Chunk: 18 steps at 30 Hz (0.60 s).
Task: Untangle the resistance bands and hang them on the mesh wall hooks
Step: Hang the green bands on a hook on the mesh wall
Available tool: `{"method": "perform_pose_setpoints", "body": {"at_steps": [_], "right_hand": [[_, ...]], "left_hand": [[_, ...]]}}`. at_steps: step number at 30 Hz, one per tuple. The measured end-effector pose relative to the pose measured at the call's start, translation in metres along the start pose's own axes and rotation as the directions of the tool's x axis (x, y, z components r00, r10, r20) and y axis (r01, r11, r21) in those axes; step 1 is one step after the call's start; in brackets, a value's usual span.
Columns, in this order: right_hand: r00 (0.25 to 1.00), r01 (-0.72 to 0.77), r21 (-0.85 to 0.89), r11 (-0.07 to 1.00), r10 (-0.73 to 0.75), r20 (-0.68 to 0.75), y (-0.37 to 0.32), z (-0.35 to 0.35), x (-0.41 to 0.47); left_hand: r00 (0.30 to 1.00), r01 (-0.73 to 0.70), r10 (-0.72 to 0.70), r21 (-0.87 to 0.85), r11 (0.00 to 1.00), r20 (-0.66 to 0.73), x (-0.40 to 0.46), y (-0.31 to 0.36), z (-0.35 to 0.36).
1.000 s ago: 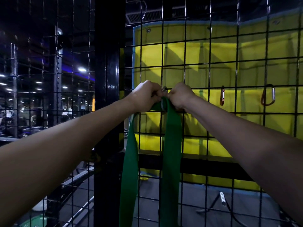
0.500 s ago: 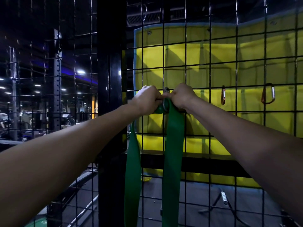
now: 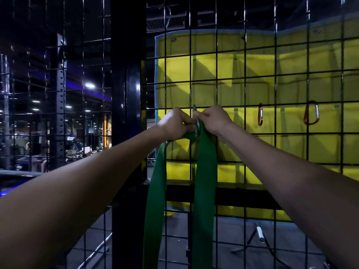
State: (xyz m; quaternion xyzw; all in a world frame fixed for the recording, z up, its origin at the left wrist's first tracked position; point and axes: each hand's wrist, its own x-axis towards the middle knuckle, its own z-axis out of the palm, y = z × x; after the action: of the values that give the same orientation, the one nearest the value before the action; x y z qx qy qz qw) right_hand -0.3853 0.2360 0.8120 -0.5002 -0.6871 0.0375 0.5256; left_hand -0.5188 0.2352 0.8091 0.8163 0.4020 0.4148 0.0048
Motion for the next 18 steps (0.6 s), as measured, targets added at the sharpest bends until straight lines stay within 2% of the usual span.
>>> {"method": "perform_pose_setpoints", "body": {"at_steps": [5,8,11,13,16,18], "right_hand": [[0.999,-0.038,0.15,0.988,0.041,-0.017,0.003,0.004,-0.004],[0.996,-0.085,0.226,0.97,0.085,0.007,0.005,0.002,-0.008],[0.995,-0.082,0.339,0.937,0.059,0.077,0.009,-0.005,-0.016],[0.996,-0.027,0.257,0.966,0.004,0.091,0.009,-0.013,-0.022],[0.991,0.079,-0.098,0.992,-0.067,0.117,0.004,-0.022,-0.026],[0.989,0.112,-0.221,0.969,-0.086,0.124,-0.002,-0.023,-0.03]], "left_hand": [[0.976,0.215,-0.216,-0.069,0.974,0.0,0.005,0.009,-0.001],[0.967,0.256,-0.256,-0.012,0.967,0.001,0.01,0.019,-0.002],[0.969,0.245,-0.245,0.078,0.966,-0.021,0.014,0.022,-0.002],[0.975,0.222,-0.22,0.085,0.971,-0.03,0.014,0.022,0.0],[0.98,0.196,-0.192,0.096,0.976,-0.052,0.011,0.022,0.002],[0.984,0.169,-0.163,0.077,0.983,-0.075,0.009,0.02,0.003]]}}
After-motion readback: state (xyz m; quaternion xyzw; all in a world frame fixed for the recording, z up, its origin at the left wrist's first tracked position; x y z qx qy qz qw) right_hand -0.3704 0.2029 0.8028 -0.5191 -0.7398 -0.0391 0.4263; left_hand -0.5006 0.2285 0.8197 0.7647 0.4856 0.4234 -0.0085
